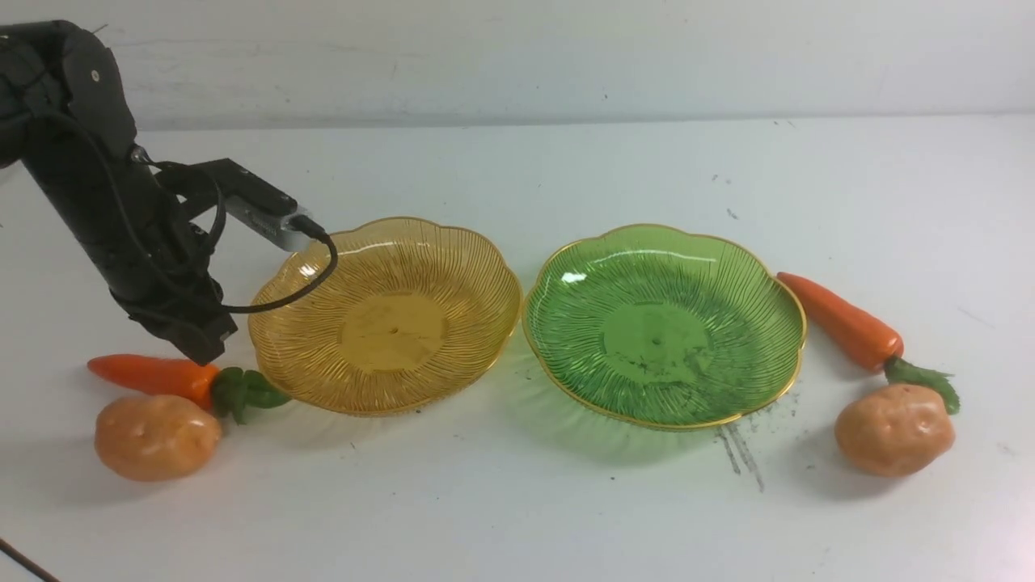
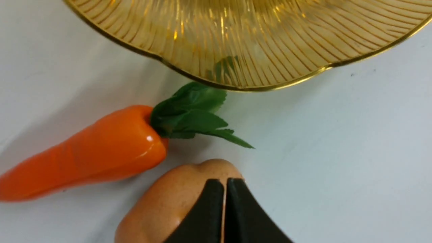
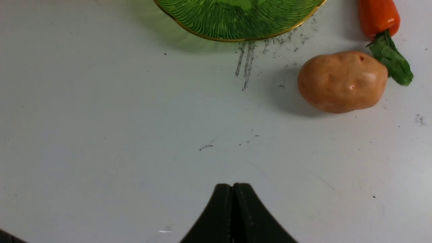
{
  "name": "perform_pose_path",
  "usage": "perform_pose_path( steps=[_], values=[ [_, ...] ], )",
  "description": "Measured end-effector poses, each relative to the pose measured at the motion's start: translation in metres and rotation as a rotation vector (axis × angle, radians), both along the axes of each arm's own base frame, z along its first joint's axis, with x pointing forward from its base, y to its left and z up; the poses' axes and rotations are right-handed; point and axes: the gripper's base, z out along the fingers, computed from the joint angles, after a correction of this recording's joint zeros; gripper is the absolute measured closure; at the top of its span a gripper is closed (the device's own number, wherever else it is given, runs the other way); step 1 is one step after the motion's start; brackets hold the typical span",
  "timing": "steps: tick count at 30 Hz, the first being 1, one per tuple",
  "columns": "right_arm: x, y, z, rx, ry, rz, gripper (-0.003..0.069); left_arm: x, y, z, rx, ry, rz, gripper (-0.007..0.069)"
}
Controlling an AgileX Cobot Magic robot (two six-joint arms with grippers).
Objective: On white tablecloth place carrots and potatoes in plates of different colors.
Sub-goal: 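Put the potatoes from the left side into the left plate with the left gripper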
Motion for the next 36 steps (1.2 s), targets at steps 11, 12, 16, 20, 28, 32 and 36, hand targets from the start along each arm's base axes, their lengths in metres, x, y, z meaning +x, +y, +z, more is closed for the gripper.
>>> perform_pose_path(
  steps=[11,12,16,20,28,32,36],
  values=[
    [0.0,0.0,0.0,-0.004,-0.003,0.009,0.0672,-0.004,0.003,-0.001,0.024,0.008,0.051,0.0165],
    [0.0,0.0,0.0,-0.009,-0.005,0.016,0.0672,-0.011,0.004,0.0,0.044,0.012,0.05,0.0103],
    [0.0,0.0,0.0,-0.018,-0.011,0.034,0.0672,-0.035,0.013,-0.004,0.135,0.054,0.011,0.0011],
    [-0.001,0.001,0.0,-0.012,-0.011,0.047,0.0672,-0.05,0.019,-0.022,0.207,0.121,-0.074,-0.0006],
    [-0.001,0.002,0.0,-0.021,-0.016,0.064,0.0672,-0.044,0.02,-0.028,0.224,0.05,-0.112,-0.0006],
    [0.0,0.002,0.001,-0.015,-0.027,0.063,0.0672,-0.041,0.02,-0.029,0.234,0.025,-0.165,-0.0006],
    [0.0,0.002,0.001,-0.013,-0.031,0.063,0.0672,-0.039,0.02,-0.034,0.235,0.034,-0.22,-0.0006]
  ],
)
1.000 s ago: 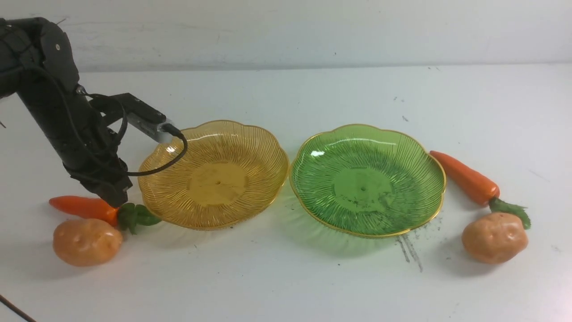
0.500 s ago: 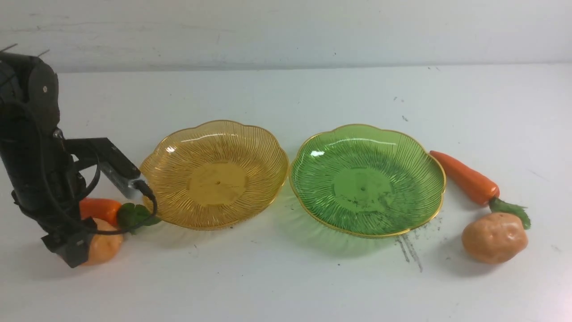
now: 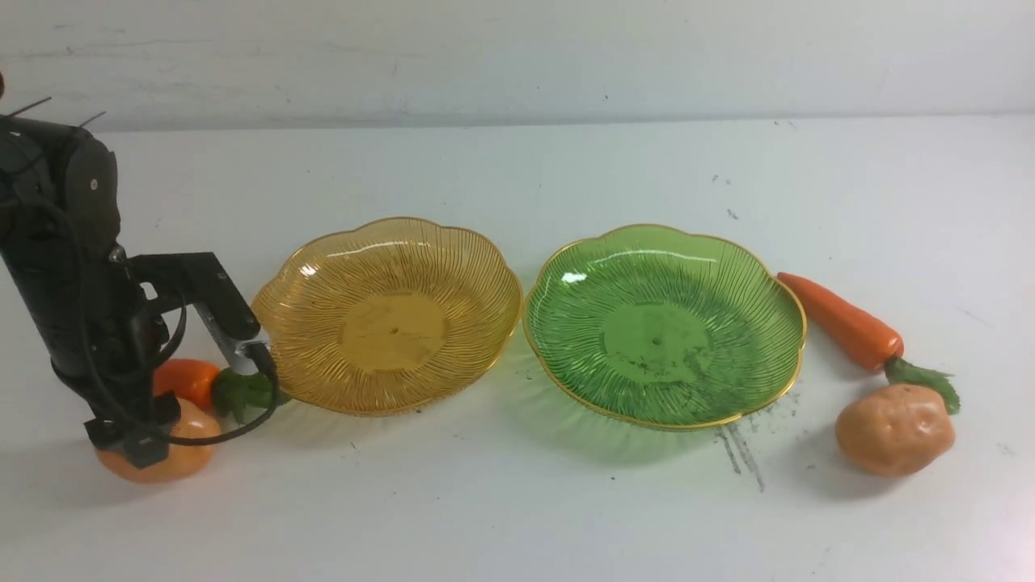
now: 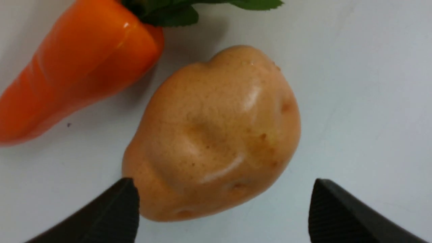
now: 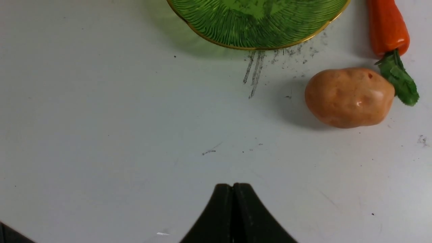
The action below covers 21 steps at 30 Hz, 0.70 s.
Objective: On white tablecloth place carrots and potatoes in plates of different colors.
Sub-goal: 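Put the potatoes from the left side into the left plate with the left gripper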
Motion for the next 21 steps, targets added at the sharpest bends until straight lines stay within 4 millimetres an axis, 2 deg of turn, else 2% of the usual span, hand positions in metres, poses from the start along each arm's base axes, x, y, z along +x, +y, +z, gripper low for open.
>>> perform_pose_path(
  steps=[10,21],
  values=[
    [0.0,0.0,0.0,0.002,-0.007,0.0,0.0672,0.011,-0.001,-0.03,-0.009,0.043,-0.046,-0.0006],
    [0.001,0.0,0.001,0.007,-0.02,-0.002,0.0672,0.013,-0.001,-0.034,-0.012,0.057,-0.036,0.003]
  ],
)
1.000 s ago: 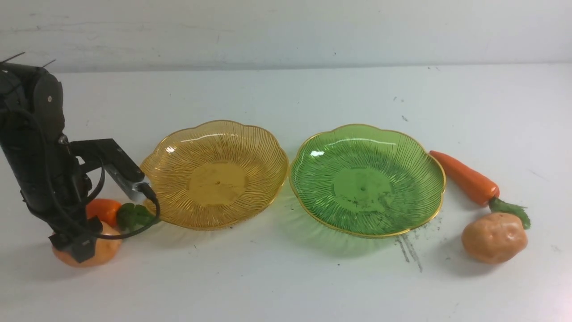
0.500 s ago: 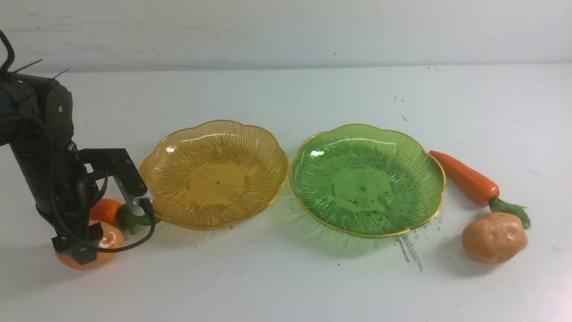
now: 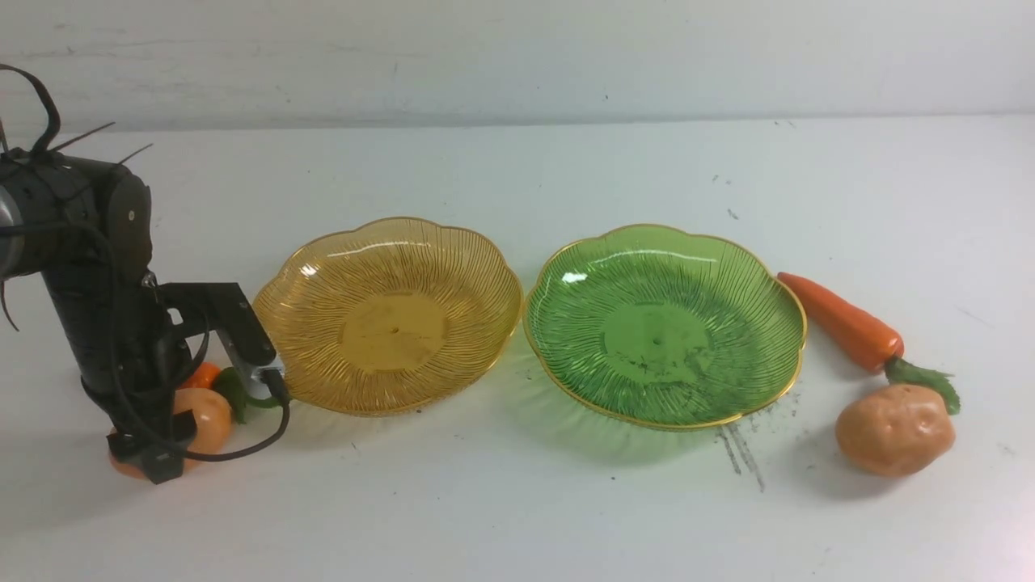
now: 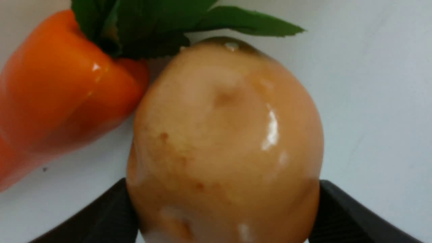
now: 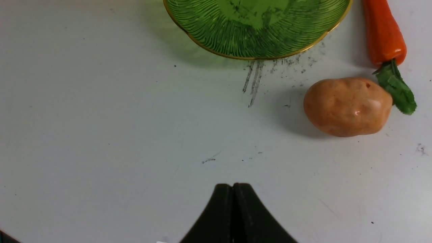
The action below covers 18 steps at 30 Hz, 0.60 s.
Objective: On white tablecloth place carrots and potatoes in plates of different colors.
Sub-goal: 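Put the potatoes from the left side into the left plate with the left gripper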
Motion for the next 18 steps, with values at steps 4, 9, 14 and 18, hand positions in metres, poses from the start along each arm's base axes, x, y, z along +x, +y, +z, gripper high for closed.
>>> perform_pose_path(
  steps=[4,9,14,18],
  values=[
    [0.0,0.0,0.0,0.001,0.0,0.0,0.0672,-0.005,-0.002,0.0,-0.022,0.054,0.034,0.003],
    [0.0,0.0,0.0,0.001,-0.001,0.0,0.0672,-0.013,-0.008,0.001,-0.075,0.129,0.155,0.003],
    [0.0,0.0,0.0,0.004,0.0,0.001,0.0672,-0.02,-0.013,0.017,-0.125,0.106,0.263,0.003],
    [0.0,0.001,0.0,0.01,-0.004,0.001,0.0672,-0.032,-0.021,0.057,-0.235,-0.001,0.341,0.003]
  ],
)
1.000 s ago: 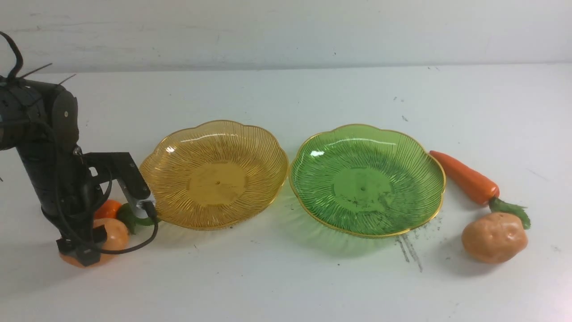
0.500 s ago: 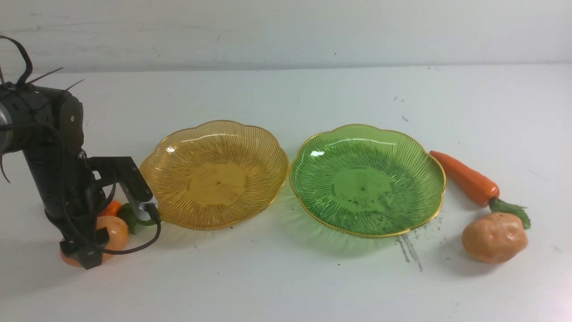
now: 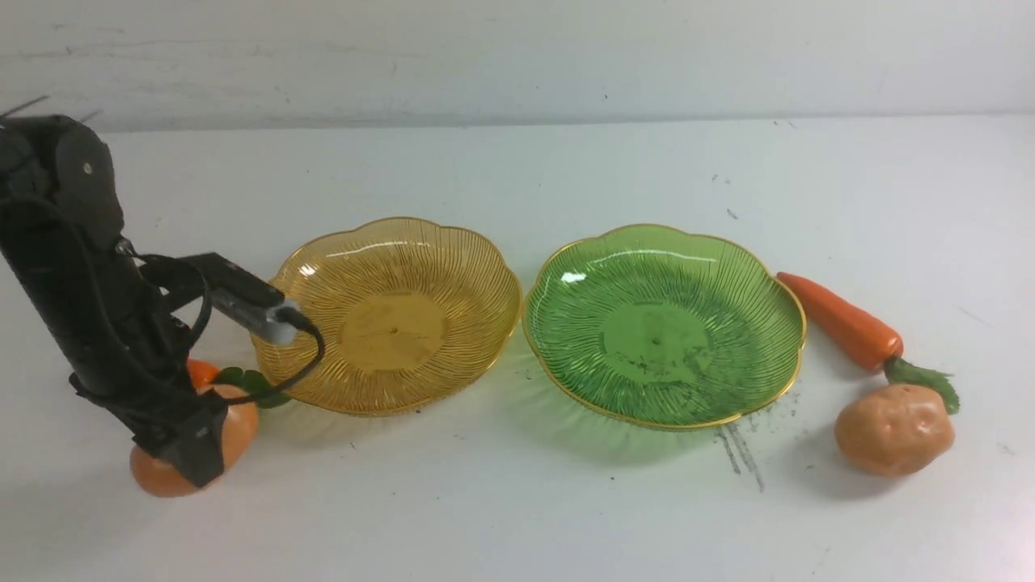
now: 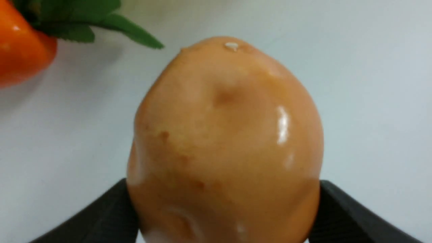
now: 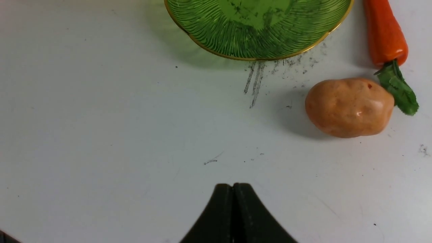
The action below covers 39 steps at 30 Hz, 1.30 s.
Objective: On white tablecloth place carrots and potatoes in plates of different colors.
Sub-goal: 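Put the potatoes from the left side into the left plate with the left gripper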
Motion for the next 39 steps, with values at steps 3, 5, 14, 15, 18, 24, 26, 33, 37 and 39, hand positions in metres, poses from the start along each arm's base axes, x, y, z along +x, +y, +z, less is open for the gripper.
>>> perform_pose_path(
  steps=[3,5,14,15,18,24,26,33,37,39],
  values=[
    [0.001,0.001,0.001,0.017,-0.01,0.001,0.0672,0.001,-0.008,0.018,-0.102,-0.115,0.121,0.003],
    [0.001,0.002,0.002,0.026,-0.017,0.001,0.0672,0.006,-0.013,0.024,-0.172,-0.183,0.218,0.003],
    [0.002,0.005,0.004,0.064,-0.031,0.004,0.0672,0.056,-0.042,0.019,-0.383,-0.307,0.451,0.003],
    [0.002,0.005,0.004,0.067,-0.032,0.005,0.0672,0.067,-0.046,0.015,-0.377,-0.307,0.456,0.003],
    [0.002,0.005,0.004,0.075,-0.031,0.006,0.0672,0.089,-0.051,0.002,-0.348,-0.295,0.476,0.003],
    [0.002,0.006,0.004,0.078,-0.03,0.007,0.0672,0.11,-0.049,-0.02,-0.278,-0.24,0.503,0.003],
    [0.002,0.006,0.004,0.078,-0.03,0.007,0.0672,0.112,-0.049,-0.022,-0.268,-0.217,0.503,0.003],
    [0.002,0.006,0.004,0.078,-0.031,0.007,0.0672,0.117,-0.051,-0.001,-0.272,-0.212,0.482,-0.0017],
    [0.002,0.006,0.004,0.078,-0.033,0.006,0.0672,0.118,-0.051,0.011,-0.274,-0.197,0.47,-0.0024],
    [0.002,0.006,0.004,0.079,-0.033,0.006,0.0672,0.115,-0.051,0.012,-0.253,-0.167,0.459,-0.0024]
  ],
)
